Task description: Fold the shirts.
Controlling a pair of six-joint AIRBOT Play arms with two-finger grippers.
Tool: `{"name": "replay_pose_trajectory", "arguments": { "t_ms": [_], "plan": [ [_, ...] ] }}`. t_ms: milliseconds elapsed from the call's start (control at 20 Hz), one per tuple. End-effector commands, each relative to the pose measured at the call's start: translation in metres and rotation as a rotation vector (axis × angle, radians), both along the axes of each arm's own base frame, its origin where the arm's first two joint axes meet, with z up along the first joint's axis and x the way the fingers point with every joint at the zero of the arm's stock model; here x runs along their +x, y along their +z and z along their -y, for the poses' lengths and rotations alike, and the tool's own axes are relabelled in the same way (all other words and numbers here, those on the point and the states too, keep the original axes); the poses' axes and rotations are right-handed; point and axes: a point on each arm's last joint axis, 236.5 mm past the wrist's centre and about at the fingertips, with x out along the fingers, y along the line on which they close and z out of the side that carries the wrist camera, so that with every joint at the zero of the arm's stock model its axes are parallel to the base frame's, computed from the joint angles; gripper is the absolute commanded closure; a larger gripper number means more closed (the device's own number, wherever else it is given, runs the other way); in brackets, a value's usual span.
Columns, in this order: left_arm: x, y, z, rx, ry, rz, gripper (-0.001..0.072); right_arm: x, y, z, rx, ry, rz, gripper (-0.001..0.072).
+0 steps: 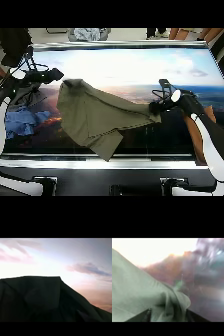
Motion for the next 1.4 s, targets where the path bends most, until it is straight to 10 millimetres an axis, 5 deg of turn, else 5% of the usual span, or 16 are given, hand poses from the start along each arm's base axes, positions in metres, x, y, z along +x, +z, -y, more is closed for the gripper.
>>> {"name": "replay_pose_trajectory", "arguments": {
  "t_ms": [0,150,250,400,650,800,1150,1300,1350],
  "plan": [
    [-0.032,0.003,-0.014,0.027,-0.039,-0.151,0.0122,0.001,0.042,0.028,-0.017,0.106,0.021,0.0106],
    [-0.104,-0.011,-0.063,0.091,0.02,-0.463,0.0126,-0.03,0.081,0.099,-0.013,0.065,-0.056,0.0061],
    [-0.166,-0.032,-0.056,0.068,-0.049,-0.659,0.0125,-0.071,0.074,0.125,0.043,0.043,-0.188,0.0062],
    [-0.233,-0.076,-0.021,-0.024,-0.046,-0.771,0.0123,-0.104,0.053,0.137,0.085,0.061,-0.281,0.0056],
    [-0.324,-0.137,0.06,-0.195,-0.061,-0.851,0.0123,-0.093,0.038,0.135,0.089,0.031,-0.233,0.0032],
    [-0.345,-0.155,0.089,-0.212,-0.098,-0.886,0.0124,-0.089,0.033,0.13,0.115,0.052,-0.231,0.0031],
    [-0.347,-0.173,0.121,-0.17,-0.077,-0.907,0.0126,-0.08,0.004,0.112,0.232,0.085,-0.257,0.0017],
    [-0.336,-0.179,0.125,-0.169,-0.021,-0.877,0.0381,-0.079,-0.012,0.112,0.244,0.088,-0.275,0.0015],
    [-0.329,-0.18,0.124,-0.178,0.013,-0.86,0.0556,-0.077,-0.015,0.108,0.255,0.1,-0.274,0.0012]
  ]
}}
